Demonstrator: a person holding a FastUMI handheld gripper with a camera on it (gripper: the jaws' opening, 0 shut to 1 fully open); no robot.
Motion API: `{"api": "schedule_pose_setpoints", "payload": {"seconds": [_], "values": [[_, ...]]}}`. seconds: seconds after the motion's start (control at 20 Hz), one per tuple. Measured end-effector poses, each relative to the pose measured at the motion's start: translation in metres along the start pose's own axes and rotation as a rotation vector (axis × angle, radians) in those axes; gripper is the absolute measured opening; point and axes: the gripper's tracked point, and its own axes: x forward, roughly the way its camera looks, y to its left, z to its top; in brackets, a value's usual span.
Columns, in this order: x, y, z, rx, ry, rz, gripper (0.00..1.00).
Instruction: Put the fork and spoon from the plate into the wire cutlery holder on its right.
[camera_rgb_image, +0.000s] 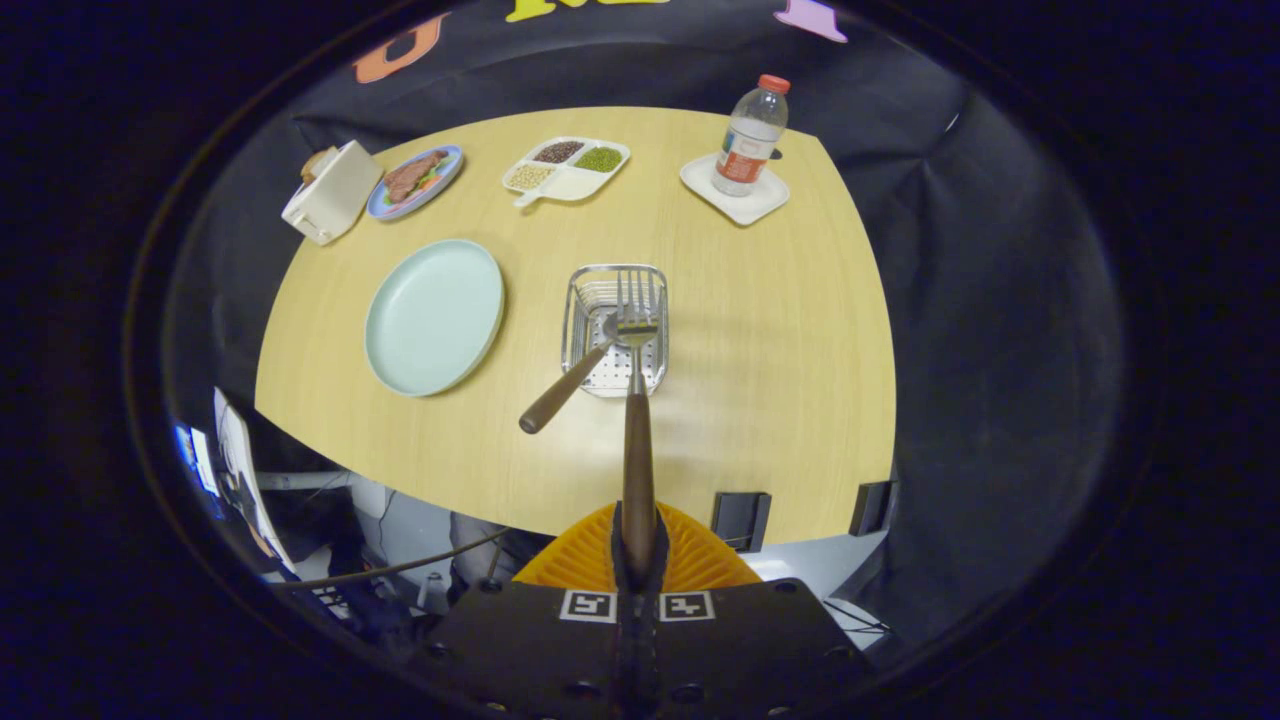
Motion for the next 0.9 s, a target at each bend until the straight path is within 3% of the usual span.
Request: {"api": "schedule_pose_setpoints", "payload": {"seconds": [0.45, 0.6, 0.65, 0.7, 0.8, 0.9], "values": [[0.003, -0.002, 0.017, 0.034, -0.025, 0.011, 0.09], [-0.003, 0.002, 0.025, 0.053, -0.062, 0.031, 0.18], [-0.006, 0.003, 0.026, 0.052, -0.07, 0.037, 0.31], [-0.006, 0.004, 0.028, 0.05, -0.081, 0.042, 0.34], [-0.01, 0.008, 0.027, 0.046, -0.088, 0.059, 0.52], [-0.016, 0.012, 0.027, 0.047, -0.113, 0.078, 0.95]]}}
